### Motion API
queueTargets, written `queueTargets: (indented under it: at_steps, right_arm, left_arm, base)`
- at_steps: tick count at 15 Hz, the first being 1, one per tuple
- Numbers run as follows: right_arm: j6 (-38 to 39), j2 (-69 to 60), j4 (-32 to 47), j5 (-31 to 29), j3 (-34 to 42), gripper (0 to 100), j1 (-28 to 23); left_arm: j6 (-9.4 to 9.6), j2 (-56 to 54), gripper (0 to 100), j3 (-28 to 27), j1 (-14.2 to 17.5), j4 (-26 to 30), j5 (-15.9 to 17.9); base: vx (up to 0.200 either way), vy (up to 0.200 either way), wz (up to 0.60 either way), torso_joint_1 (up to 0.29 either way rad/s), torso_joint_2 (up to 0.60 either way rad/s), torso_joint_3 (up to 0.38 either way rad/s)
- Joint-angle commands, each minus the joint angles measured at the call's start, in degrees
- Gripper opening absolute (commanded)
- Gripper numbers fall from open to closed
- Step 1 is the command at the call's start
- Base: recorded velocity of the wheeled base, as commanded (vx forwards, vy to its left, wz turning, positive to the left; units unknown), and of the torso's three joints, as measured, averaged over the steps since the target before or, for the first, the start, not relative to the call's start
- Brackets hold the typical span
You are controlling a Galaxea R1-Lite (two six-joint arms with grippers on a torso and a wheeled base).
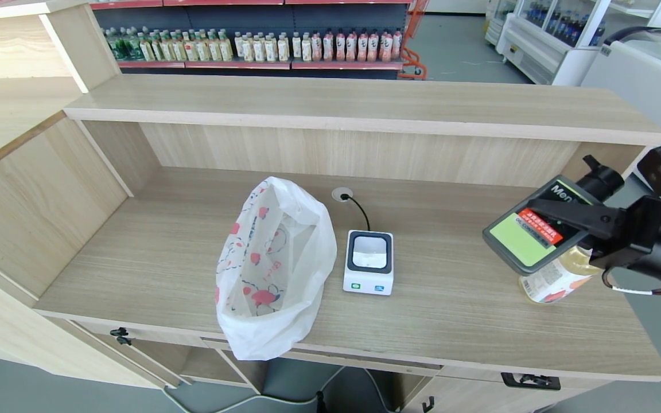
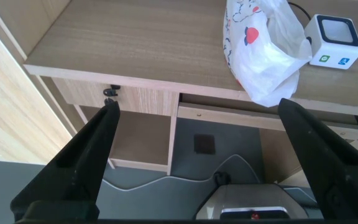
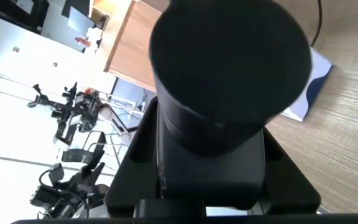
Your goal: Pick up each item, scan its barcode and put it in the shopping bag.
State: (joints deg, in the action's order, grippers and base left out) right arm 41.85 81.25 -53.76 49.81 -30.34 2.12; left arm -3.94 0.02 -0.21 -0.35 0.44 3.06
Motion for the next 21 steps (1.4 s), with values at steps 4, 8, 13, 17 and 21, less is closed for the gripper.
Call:
queueTargets:
  at_steps: [4,8,13,17,21]
  right_arm:
    - [1.0,5.8,-1.1,1.8,-2.2,0,-0.4]
    - [2.5,8.4,-1.8,3.1,-4.9,0,-0.2]
    - [3.4,8.9,-1.8,4.9,-6.0,0,0.1]
    - [4.2,9.0,-1.8,4.9,-6.1,0,0.4]
    - [4.3,9.6,-1.8,4.9,-6.4,0,0.5]
  left_arm:
    - [-0.02,0.0,100,0.0,0.0,0.0,0.0]
    - [0.07,0.0,100,0.0,0.0,0.0,-0.1]
    - [0.07,0.0,100,0.0,0.0,0.0,-0.1]
    - [0.07,0.0,100,0.0,0.0,0.0,-0.1]
    - [0.16,0.0,100,-0.1,0.0,0.0,-0.1]
  base:
    - [0.000,0.000,0.00,0.000,0.00,0.000]
    - [0.000,0.000,0.00,0.000,0.00,0.000]
    - [0.000,0.120,0.00,0.000,0.00,0.000]
    - [0.000,0.100,0.00,-0.004,0.00,0.002]
    - [0.000,0.000,0.00,0.000,0.00,0.000]
